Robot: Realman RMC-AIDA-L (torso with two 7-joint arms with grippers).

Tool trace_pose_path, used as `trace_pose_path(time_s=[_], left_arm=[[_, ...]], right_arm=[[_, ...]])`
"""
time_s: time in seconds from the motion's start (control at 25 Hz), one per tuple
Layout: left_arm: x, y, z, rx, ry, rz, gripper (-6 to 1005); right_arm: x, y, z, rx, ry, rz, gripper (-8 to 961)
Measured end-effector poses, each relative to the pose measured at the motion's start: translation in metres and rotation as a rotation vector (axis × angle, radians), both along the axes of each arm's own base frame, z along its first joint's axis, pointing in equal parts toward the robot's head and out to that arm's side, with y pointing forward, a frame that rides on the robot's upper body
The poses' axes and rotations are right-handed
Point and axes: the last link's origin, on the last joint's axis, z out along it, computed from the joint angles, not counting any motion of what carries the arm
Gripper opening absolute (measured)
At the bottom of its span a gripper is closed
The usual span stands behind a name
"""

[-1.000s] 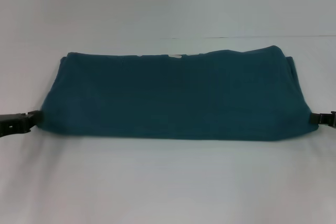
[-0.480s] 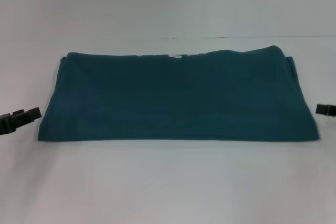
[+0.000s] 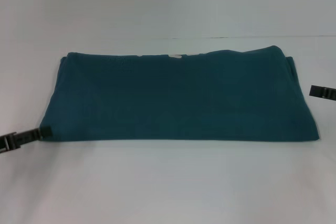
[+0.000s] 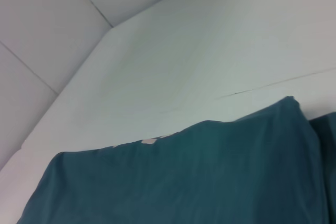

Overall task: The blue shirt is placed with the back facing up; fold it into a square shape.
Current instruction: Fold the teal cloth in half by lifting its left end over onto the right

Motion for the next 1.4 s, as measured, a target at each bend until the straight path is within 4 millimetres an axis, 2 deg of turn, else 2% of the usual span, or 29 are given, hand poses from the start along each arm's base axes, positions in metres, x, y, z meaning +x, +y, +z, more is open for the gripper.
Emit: trace_pose_path(time_s=[0.2, 0.4, 0.88, 1.4], left_arm=[[0.001, 0.001, -0.006, -0.065, -0.010, 0.048, 883], [0.007, 0.010, -0.012, -0.145, 0.013, 0.087, 885], [0.016, 0.032, -0.013, -0.207, 0.064, 0.159, 884], [0.014, 0.035, -0.015, -0.189, 0.077, 0.174, 883]], right_arm=[[-0.005, 0.003, -0.003, -0.005, -0.004, 0.026, 771], [-0.007, 0.006, -0.001, -0.003, -0.009, 0.035, 919], [-0.008, 0.008, 0.002, 0.004, -0.016, 0.043, 915], [-0.006, 0.007, 0.006, 0.014, -0.017, 0.040, 912]])
